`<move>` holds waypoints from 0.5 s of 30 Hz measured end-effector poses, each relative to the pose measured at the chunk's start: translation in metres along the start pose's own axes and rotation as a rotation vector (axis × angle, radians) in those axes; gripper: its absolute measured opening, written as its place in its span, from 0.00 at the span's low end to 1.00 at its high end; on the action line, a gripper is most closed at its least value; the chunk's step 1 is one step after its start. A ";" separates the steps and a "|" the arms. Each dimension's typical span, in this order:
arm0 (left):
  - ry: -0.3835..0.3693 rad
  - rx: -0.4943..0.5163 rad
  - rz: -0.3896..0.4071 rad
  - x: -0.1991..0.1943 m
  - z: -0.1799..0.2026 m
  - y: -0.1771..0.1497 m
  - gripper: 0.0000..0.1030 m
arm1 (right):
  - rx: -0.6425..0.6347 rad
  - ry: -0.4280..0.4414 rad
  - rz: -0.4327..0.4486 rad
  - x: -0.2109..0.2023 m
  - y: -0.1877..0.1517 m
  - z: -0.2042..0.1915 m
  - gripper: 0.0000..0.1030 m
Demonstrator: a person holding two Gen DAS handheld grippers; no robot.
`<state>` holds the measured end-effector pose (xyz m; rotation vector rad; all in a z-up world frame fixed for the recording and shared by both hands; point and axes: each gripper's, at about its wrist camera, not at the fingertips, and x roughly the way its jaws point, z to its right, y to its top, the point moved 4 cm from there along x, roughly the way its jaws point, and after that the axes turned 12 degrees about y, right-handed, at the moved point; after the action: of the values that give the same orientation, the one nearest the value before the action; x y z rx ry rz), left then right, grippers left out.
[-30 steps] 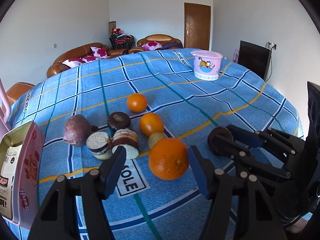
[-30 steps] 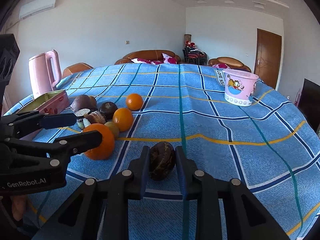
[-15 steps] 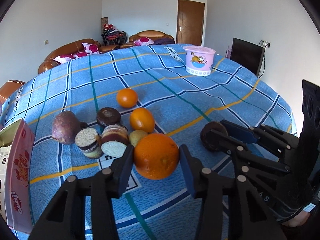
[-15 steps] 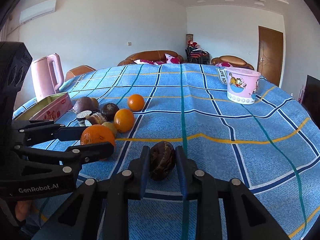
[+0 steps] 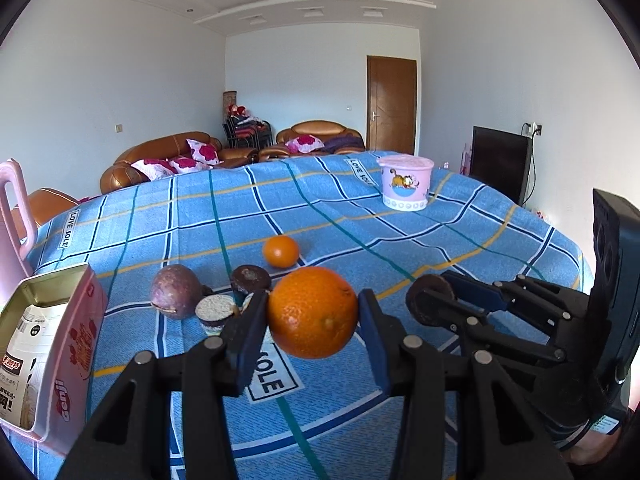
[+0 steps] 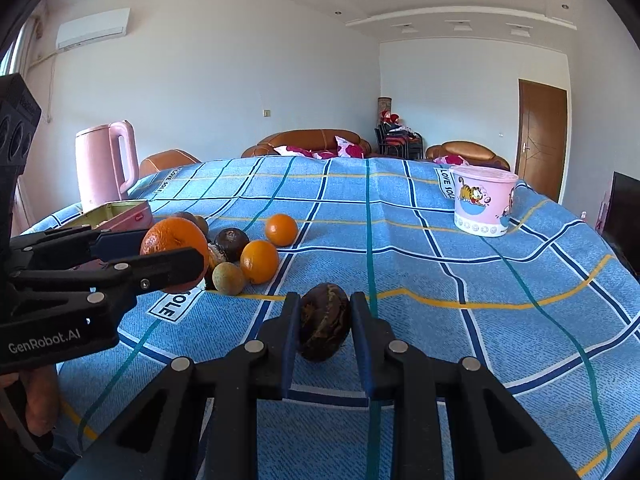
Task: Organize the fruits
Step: 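Grasp the large orange with the left tool and lift it while the right tool holds the brown fruit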
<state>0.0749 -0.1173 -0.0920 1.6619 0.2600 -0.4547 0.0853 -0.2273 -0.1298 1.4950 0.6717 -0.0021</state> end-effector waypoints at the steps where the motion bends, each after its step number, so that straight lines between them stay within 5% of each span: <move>1: 0.002 -0.006 0.011 -0.002 -0.001 0.001 0.46 | -0.005 0.000 0.005 -0.001 0.001 -0.001 0.26; 15: 0.051 -0.091 0.074 -0.016 -0.027 -0.001 0.46 | -0.052 0.050 0.078 -0.009 0.012 -0.027 0.26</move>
<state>0.0637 -0.0892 -0.0830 1.5899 0.2526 -0.3401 0.0710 -0.2048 -0.1135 1.4744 0.6486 0.1122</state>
